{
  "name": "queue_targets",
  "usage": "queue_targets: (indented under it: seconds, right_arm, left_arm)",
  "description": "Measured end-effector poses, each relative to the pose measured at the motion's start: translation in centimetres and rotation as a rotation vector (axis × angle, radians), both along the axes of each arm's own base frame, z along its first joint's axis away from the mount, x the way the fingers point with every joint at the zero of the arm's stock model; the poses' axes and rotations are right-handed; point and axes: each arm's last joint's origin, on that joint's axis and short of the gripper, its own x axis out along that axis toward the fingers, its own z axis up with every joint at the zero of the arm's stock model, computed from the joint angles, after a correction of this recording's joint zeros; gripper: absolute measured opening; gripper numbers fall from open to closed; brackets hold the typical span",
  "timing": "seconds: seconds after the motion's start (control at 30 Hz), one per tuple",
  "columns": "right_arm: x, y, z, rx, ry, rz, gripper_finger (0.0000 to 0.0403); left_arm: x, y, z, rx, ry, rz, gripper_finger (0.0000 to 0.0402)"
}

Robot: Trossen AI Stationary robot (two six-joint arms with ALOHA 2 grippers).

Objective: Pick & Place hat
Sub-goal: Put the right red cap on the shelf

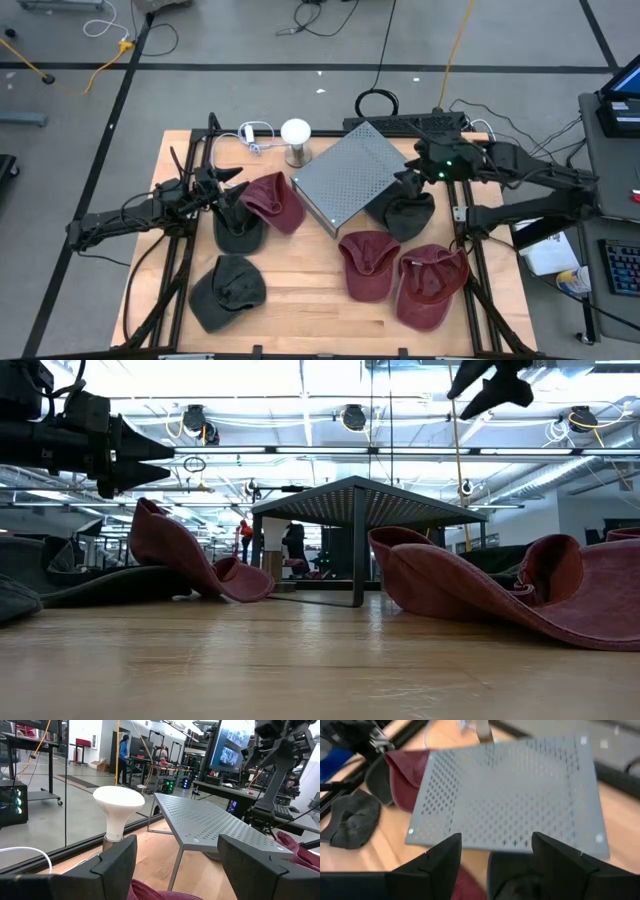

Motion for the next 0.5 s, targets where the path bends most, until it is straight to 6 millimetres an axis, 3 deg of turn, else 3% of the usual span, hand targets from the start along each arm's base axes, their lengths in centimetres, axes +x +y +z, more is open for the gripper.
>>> queue_targets:
  seconds: [0.23,0.5]
  right_arm:
    - [2.3,-0.4,0.7,0.216,0.097,-0.11,0.0242]
    - [3.9,-1.9,-0.9,0.627,0.203,-0.222,0.0242]
  left_arm:
    - [0.0,0.0,0.0,0.0,0.0,0.0,0.028]
    - [0.0,0.0,0.0,0.0,0.001,0.0,0.028]
